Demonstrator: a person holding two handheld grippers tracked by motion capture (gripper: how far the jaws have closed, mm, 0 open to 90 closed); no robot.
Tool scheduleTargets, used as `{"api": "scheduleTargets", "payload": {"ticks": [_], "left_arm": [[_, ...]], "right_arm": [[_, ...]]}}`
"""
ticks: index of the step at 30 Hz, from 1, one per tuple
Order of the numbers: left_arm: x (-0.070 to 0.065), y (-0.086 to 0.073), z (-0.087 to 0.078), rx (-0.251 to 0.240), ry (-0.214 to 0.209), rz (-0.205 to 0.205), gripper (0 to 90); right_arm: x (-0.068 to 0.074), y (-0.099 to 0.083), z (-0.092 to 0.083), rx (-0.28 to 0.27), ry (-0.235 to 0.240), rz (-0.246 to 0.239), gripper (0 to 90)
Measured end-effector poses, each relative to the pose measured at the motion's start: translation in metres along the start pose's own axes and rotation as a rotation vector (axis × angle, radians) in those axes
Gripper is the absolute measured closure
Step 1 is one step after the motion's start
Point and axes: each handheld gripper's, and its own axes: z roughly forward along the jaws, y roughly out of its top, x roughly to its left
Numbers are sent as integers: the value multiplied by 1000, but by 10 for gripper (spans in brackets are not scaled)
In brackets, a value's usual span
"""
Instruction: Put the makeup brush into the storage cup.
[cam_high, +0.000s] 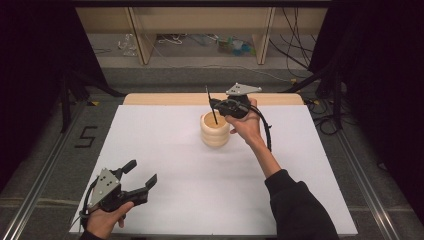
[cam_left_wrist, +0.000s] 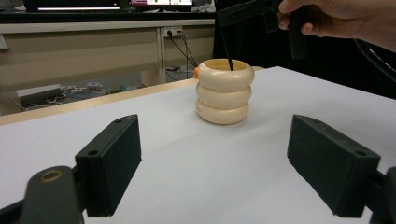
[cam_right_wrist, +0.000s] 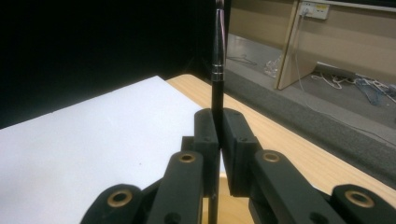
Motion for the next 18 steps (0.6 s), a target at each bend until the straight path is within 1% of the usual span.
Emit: {"api": "scheduleTargets", "payload": {"ticks": [2,5,7,12,13,14,15,18], "left_arm": [[0,0,0,0,0,0,174],[0,0,0,2,0,-3,173],[0,0,0,2,0,-3,174],[0,0,0,1,0,1,174],[0,0,0,1,0,1,174],[0,0,0,1,0,1,174],[0,0,0,1,0,0,174],[0,0,0,1,0,2,174]], "right_arm": [[0,-2,1,3,5,4,855],[-1,-4,2,0,-6,9,855],[0,-4,3,6,2,8,855],[0,-7,5,18,-8,7,854],[0,-7,5,26,-1,5,855],[1,-7,6,27,-10,6,855],[1,-8,6,34,-9,-2,854],[2,-9,7,37,-7,0,854]]}}
